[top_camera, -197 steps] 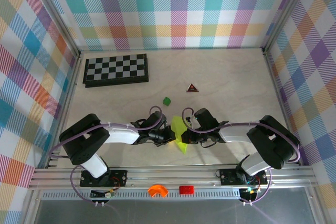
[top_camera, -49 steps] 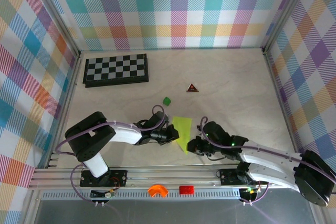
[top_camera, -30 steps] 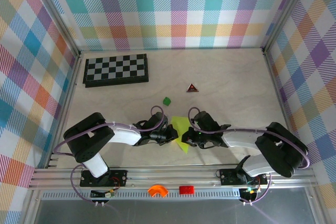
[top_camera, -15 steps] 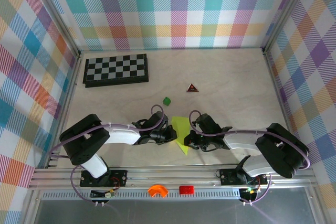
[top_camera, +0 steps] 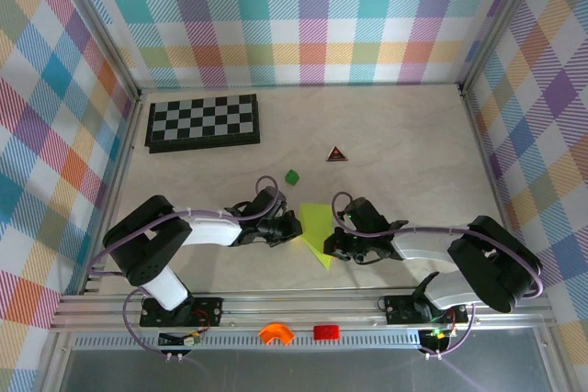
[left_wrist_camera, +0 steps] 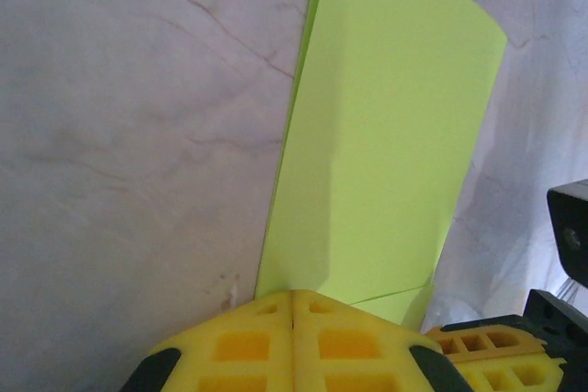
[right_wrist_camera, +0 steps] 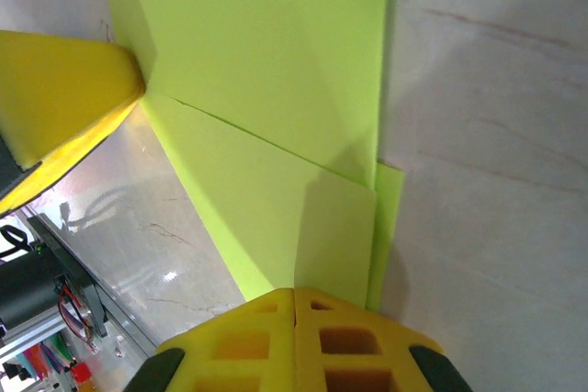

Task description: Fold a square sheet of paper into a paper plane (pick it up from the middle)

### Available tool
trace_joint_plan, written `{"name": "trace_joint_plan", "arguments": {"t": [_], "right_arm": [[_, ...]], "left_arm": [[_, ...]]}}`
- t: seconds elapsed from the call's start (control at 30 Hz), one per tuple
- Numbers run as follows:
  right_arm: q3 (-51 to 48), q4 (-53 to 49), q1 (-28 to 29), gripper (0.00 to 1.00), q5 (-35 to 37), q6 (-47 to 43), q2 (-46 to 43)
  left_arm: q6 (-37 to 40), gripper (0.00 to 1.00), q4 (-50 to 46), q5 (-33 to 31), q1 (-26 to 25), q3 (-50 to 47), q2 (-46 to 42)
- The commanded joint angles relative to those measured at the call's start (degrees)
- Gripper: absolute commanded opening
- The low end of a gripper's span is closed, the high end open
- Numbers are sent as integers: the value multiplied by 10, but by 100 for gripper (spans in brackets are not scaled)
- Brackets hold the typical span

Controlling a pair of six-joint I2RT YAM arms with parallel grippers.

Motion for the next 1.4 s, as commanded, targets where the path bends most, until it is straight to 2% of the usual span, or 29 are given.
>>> {"name": "trace_joint_plan", "arguments": {"t": [0.0, 0.37, 0.57, 0.77, 0.93, 1.17, 1.27, 1.37], "right_arm": [[-11, -75, -6, 4, 13, -18, 12], [1, -83, -33, 4, -21, -74, 32], [22, -96, -48, 5, -42, -110, 54], [40, -114, -63, 6, -55, -128, 61], [50, -123, -65, 7, -58, -128, 54], [81, -132, -61, 17, -75, -109, -12], [91, -108, -43, 17, -77, -91, -26], [119, -101, -11, 13, -71, -84, 3]], "left_arm": [[18, 6, -48, -42, 23, -24, 6], [33, 7, -105, -62, 27, 0, -56], [63, 9, -59, -44, 11, -2, -108], [88, 8, -36, 10, -13, 32, -42], [81, 8, -36, 2, -13, 28, 2], [81, 6, -79, -22, -13, 10, 15], [89, 6, -95, -30, -13, 8, 12], [91, 6, -99, -31, -13, 9, 12]]}}
